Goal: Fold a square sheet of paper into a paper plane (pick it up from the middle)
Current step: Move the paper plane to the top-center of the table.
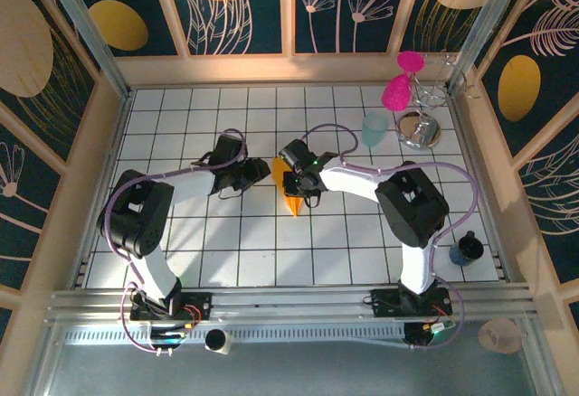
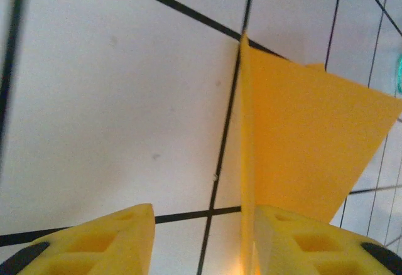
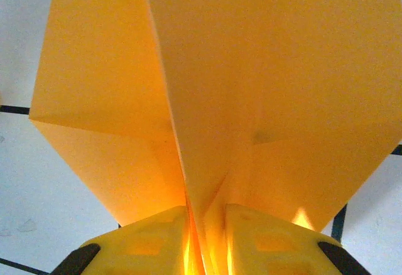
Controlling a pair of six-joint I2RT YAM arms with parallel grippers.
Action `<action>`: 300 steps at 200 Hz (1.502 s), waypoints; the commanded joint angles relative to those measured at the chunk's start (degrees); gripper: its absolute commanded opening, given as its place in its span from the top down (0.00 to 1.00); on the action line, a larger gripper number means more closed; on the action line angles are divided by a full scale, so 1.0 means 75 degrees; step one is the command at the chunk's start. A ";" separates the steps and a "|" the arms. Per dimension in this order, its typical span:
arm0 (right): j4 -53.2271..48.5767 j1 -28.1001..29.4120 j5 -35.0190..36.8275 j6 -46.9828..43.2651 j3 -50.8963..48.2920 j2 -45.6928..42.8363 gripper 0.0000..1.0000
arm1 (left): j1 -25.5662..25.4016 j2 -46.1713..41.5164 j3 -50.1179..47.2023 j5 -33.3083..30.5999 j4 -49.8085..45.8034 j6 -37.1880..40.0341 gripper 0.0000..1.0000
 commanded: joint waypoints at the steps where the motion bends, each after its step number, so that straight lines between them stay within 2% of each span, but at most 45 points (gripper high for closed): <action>1: -0.0307 0.0015 0.0212 -0.0027 0.0243 0.0230 0.77 | 0.0193 -0.0239 -0.0067 -0.0312 -0.0373 0.0157 0.49; 52: -0.0689 0.0133 0.0405 0.0016 0.0530 0.0570 0.76 | 0.0461 -0.0732 -0.0094 -0.1221 -0.1043 0.0510 0.37; 107: -0.0911 0.0163 0.0657 0.0041 0.0721 0.0653 0.76 | 0.0572 -0.0894 0.0033 -0.1846 -0.1424 0.0715 0.14; 113: -0.0920 0.0162 0.0691 0.0038 0.0740 0.0632 0.77 | 0.0573 -0.0900 0.0041 -0.1882 -0.1449 0.0734 0.07; 123: -0.0953 0.0165 0.0780 0.0029 0.0797 0.0574 0.79 | 0.0574 -0.0917 0.0046 -0.1930 -0.1482 0.0764 0.03; 187: -0.0856 -0.0063 0.1314 -0.0373 0.1165 0.0470 0.97 | 0.0616 -0.0964 0.0092 -0.2043 -0.1564 0.0868 0.01; 239: -0.0302 -0.1116 0.0841 -0.1628 0.2313 0.1406 0.96 | 0.0655 -0.1175 0.0109 -0.2329 -0.1690 0.1127 0.01; 272: -0.0829 -0.1586 0.1002 -0.2301 0.3736 0.2401 0.95 | 0.0649 -0.1165 0.0094 -0.2284 -0.1731 0.1158 0.01; 300: -0.0917 -0.1788 0.0960 -0.2517 0.4181 0.2768 0.92 | 0.0654 -0.1111 0.0071 -0.2229 -0.1720 0.1144 0.01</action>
